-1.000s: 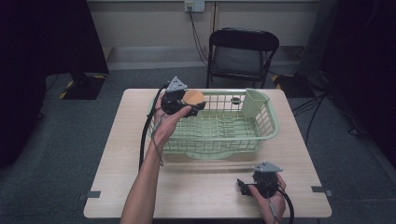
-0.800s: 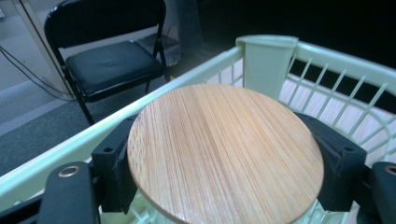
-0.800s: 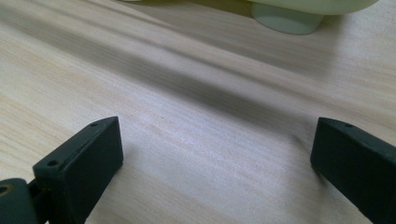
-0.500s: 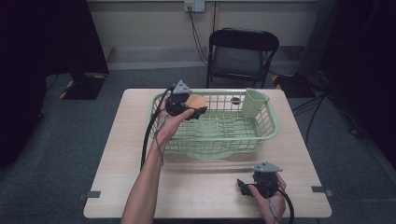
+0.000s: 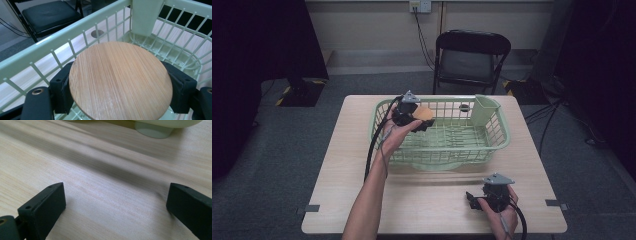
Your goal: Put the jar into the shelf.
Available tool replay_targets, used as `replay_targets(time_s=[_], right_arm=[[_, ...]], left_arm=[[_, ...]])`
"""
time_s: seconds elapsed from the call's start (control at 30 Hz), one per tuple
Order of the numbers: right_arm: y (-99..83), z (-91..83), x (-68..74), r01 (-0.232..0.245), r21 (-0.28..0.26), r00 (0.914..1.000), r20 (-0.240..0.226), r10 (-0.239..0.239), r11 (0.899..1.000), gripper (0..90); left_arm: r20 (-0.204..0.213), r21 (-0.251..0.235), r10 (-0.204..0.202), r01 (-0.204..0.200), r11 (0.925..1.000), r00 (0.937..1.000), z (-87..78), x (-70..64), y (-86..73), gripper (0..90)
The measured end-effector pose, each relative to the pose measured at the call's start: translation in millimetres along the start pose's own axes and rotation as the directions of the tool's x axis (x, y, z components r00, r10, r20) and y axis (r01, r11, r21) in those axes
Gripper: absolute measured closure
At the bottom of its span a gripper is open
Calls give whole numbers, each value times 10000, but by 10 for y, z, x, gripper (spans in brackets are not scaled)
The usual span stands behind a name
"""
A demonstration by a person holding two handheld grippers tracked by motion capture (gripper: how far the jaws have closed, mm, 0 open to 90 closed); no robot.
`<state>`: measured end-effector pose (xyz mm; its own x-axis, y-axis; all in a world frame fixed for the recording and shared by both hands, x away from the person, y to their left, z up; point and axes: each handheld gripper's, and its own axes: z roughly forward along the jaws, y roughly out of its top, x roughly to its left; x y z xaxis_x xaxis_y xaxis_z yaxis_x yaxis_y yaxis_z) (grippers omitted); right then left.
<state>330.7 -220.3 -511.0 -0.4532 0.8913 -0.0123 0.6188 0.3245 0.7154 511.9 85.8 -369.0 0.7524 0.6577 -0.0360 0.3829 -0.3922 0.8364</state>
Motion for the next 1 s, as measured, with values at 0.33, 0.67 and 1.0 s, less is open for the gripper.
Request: replay_targets(time_s=[0.33,0.67,1.0], right_arm=[[0,1,0,-1,-9,10000,4,1,10000,15],[0,1,1,-7,-6,10000,2,7,10000,16],[0,1,0,-4,-6,10000,2,4,10000,15]], left_arm=[[137,652,32,-41,9979,9999,75,6,-42,242],[106,1243,18,-31,9922,9999,126,7,-62,241],[260,1585,8,-49,9873,9997,74,28,-81,238]])
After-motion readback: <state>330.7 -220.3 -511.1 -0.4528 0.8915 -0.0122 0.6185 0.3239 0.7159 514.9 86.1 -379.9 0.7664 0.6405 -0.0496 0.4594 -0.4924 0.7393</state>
